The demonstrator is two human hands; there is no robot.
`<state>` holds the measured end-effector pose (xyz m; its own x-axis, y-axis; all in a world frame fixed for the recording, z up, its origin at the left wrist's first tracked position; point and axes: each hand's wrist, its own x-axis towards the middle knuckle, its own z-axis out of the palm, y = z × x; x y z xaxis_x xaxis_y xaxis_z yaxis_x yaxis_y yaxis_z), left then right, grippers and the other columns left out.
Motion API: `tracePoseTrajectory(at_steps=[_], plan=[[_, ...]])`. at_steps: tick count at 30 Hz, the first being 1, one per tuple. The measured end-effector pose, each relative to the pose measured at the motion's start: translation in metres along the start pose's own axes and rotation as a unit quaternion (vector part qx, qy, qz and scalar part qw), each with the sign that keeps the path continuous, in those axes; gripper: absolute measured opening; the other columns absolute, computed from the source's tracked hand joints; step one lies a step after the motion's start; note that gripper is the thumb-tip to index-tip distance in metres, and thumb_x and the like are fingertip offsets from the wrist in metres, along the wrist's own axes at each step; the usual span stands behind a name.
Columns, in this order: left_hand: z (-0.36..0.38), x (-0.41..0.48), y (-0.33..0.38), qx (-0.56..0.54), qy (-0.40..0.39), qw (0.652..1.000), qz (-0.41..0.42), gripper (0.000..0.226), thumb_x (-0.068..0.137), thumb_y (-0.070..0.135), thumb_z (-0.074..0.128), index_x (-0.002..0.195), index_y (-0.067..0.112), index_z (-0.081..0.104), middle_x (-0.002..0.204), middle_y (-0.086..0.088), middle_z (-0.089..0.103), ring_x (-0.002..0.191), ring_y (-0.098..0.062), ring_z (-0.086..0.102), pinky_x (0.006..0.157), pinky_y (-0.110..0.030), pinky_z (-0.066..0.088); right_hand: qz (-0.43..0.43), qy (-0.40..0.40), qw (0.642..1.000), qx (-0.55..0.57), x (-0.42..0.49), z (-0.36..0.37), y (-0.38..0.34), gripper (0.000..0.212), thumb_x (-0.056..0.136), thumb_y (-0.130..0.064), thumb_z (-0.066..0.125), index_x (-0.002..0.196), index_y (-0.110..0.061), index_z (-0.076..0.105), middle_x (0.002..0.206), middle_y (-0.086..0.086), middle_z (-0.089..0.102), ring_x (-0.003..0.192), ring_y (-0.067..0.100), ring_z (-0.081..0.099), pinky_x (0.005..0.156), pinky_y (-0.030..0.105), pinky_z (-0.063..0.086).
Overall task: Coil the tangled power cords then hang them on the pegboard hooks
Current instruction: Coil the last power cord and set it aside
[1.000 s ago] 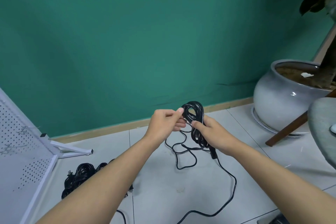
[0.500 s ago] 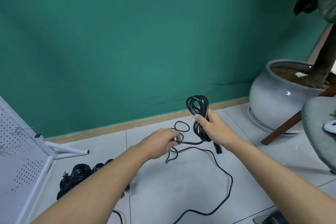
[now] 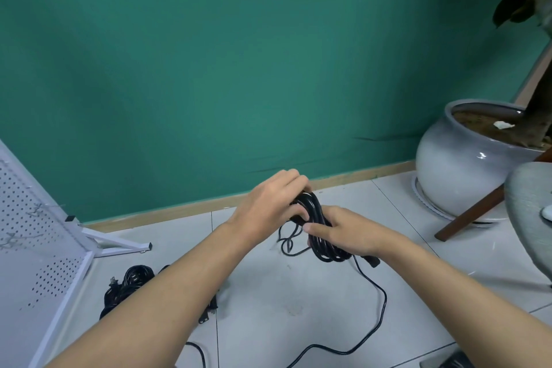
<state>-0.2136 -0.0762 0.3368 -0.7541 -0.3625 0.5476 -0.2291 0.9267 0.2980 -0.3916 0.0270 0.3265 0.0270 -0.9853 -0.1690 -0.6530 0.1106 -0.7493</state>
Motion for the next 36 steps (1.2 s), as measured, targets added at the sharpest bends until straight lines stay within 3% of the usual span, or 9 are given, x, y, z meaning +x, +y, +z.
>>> tracePoseTrajectory(at_steps=[5,8,14,19,21,24,29,33,36], plan=[[0.000,0.001,-0.012,-0.089,0.025,0.990,-0.105,0.036,0.080,0.032,0.087,0.106,0.020,0.065,0.094,0.014,0.056,0.091,-0.005,0.056,0.083,-0.024,0.049,-0.011,0.016,1.000,0.006,-0.002,-0.005,-0.002,0.007,0.105,-0.032,0.056,0.104,-0.028,0.061,0.101,0.005,0.073,0.096,0.024,0.068,0.091,0.038,0.054],[-0.001,-0.006,-0.022,-0.133,0.019,0.974,-0.184,0.026,0.085,0.035,0.083,0.103,0.022,0.071,0.097,0.013,0.067,0.097,-0.007,0.063,0.092,-0.027,0.051,-0.014,0.025,0.999,0.025,-0.003,-0.008,0.001,0.009,0.105,-0.034,0.055,0.103,-0.029,0.063,0.098,0.007,0.074,0.095,0.026,0.069,0.091,0.042,0.055],[-0.007,-0.009,-0.018,-0.204,0.020,0.934,-0.293,0.008,0.090,0.026,0.080,0.087,0.020,0.078,0.080,0.006,0.076,0.077,-0.011,0.071,0.077,-0.024,0.055,-0.022,0.047,0.998,0.020,-0.004,-0.013,0.002,0.012,0.106,-0.027,0.054,0.097,-0.022,0.061,0.095,0.007,0.073,0.080,0.012,0.064,0.085,0.037,0.053],[-0.001,0.003,-0.001,-0.264,0.090,0.889,-0.362,0.013,0.089,0.019,0.080,0.083,0.008,0.079,0.072,-0.009,0.076,0.064,-0.023,0.075,0.067,-0.026,0.063,-0.029,0.116,0.993,-0.023,-0.003,-0.011,0.000,0.012,0.106,-0.023,0.052,0.097,-0.023,0.061,0.075,-0.027,0.067,0.067,-0.005,0.058,0.064,0.013,0.040],[0.003,0.009,0.007,-0.295,0.113,0.862,-0.397,0.015,0.089,0.019,0.080,0.084,0.006,0.078,0.072,-0.011,0.076,0.064,-0.023,0.076,0.066,-0.026,0.063,-0.032,0.139,0.990,-0.013,-0.001,-0.009,0.001,0.010,0.106,-0.025,0.052,0.109,-0.025,0.062,0.085,-0.021,0.071,0.076,-0.002,0.061,0.068,0.016,0.044],[0.007,0.013,0.013,-0.351,0.141,0.812,-0.443,0.017,0.089,0.017,0.081,0.086,0.002,0.075,0.080,-0.017,0.076,0.068,-0.024,0.077,0.067,-0.027,0.063,-0.038,0.143,0.989,-0.008,0.002,-0.006,0.002,0.017,0.106,-0.029,0.050,0.120,-0.032,0.059,0.100,-0.005,0.073,0.095,0.015,0.064,0.087,0.031,0.050],[0.010,0.012,0.011,-0.418,0.160,0.766,-0.461,0.022,0.090,0.016,0.080,0.089,-0.003,0.069,0.097,-0.029,0.073,0.073,-0.031,0.078,0.073,-0.031,0.064,-0.022,0.134,0.991,0.014,0.006,0.000,-0.002,0.014,0.106,-0.030,0.049,0.115,-0.034,0.059,0.095,-0.012,0.073,0.095,0.012,0.066,0.091,0.037,0.053],[0.009,0.014,0.013,-0.444,0.135,0.773,-0.432,0.029,0.095,0.023,0.075,0.095,-0.004,0.067,0.098,-0.025,0.073,0.077,-0.030,0.078,0.072,-0.029,0.063,-0.032,0.146,0.986,0.071,0.005,-0.003,0.000,0.021,0.108,-0.026,0.050,0.123,-0.036,0.059,0.103,-0.022,0.068,0.101,-0.002,0.061,0.097,0.027,0.047],[0.014,0.011,0.008,-0.458,0.065,0.774,-0.433,0.026,0.105,0.026,0.058,0.107,0.002,0.067,0.105,-0.013,0.075,0.088,-0.023,0.076,0.081,-0.036,0.064,-0.026,0.163,0.976,0.139,0.004,-0.006,-0.004,0.014,0.108,-0.023,0.051,0.111,-0.032,0.062,0.086,-0.031,0.066,0.085,-0.010,0.059,0.086,0.022,0.044]])
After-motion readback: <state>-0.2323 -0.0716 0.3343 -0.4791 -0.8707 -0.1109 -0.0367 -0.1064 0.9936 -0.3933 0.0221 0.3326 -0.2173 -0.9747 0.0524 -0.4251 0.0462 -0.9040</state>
